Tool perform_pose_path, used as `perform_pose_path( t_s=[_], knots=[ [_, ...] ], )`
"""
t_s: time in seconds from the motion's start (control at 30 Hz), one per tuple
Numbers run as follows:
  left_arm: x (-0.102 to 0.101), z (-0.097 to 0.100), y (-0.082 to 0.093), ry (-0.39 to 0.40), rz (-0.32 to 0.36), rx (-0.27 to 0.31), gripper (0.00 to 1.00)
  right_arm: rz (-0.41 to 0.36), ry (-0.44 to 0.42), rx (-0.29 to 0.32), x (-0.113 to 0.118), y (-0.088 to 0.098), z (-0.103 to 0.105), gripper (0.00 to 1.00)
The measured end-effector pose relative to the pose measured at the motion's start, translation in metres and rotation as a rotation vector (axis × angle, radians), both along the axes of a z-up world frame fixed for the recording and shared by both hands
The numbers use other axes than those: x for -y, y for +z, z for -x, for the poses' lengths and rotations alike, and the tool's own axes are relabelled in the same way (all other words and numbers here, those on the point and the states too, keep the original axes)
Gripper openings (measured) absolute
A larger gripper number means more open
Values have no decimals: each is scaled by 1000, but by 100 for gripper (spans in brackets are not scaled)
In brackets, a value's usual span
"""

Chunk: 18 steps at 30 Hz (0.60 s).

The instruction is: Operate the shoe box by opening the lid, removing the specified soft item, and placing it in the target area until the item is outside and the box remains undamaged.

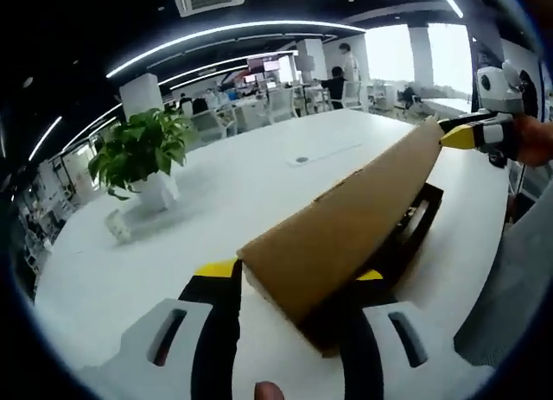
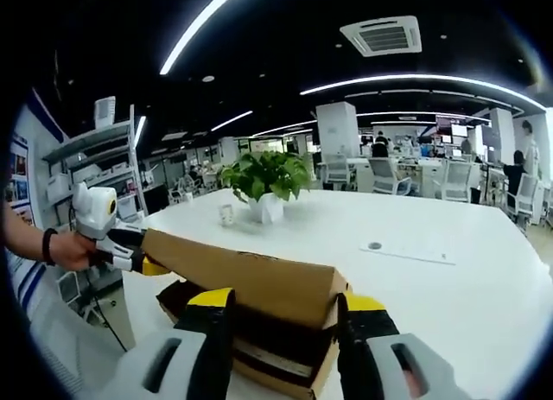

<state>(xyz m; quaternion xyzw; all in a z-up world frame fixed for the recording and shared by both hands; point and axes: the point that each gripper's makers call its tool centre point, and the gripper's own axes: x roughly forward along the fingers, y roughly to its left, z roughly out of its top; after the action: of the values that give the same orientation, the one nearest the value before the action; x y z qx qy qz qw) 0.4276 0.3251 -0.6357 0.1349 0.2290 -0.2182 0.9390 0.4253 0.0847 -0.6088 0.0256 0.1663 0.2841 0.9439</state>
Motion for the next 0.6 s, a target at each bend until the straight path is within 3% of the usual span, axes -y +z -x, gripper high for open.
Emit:
perform_pose_path(
  t_s=[0.3,0.6],
  knots=[
    [-4,-7,4,-5,16,0,36,-3,9,17,-1,5,-5,47],
    [-13,-20,12,25,24,13,23,6,-15,4,8,-3,-8,48]
  ],
)
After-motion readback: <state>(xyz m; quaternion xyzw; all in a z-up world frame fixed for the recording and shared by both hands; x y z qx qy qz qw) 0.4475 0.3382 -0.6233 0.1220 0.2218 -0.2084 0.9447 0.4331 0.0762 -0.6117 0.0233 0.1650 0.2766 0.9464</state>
